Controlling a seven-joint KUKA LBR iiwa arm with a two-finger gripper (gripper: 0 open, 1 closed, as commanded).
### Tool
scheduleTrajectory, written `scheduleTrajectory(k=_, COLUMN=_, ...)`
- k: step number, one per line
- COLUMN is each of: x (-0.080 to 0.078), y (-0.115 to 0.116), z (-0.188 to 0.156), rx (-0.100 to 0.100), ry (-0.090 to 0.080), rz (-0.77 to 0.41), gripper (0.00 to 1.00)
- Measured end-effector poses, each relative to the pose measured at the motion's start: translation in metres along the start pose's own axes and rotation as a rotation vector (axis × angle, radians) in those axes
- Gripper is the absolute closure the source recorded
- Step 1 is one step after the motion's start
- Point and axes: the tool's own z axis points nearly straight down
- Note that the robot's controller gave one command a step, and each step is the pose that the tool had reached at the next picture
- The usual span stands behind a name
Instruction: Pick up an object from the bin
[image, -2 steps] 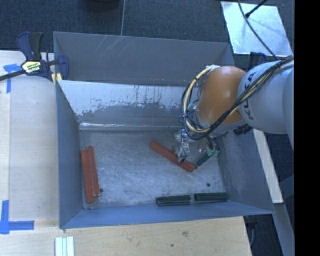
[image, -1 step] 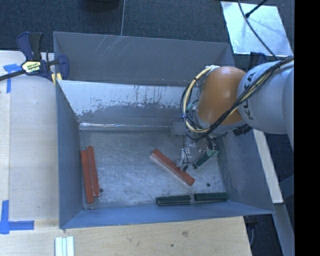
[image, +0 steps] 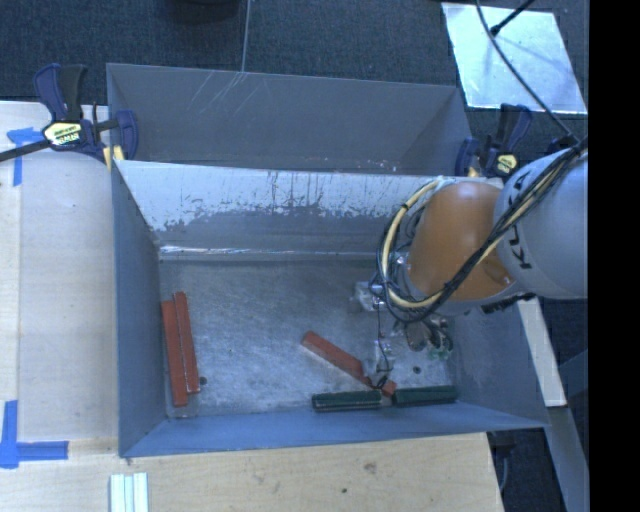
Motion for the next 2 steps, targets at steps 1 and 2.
scheduleTrajectory(k=1, x=0.029, y=0.087, z=0.0, rx=-0.003, ry=0.0, rz=0.135, gripper=0.0)
scheduleTrajectory(k=2, x=-0.021, y=0.052, z=-0.104, rx=-0.001, ry=-0.012, rz=0.249, gripper=0.0)
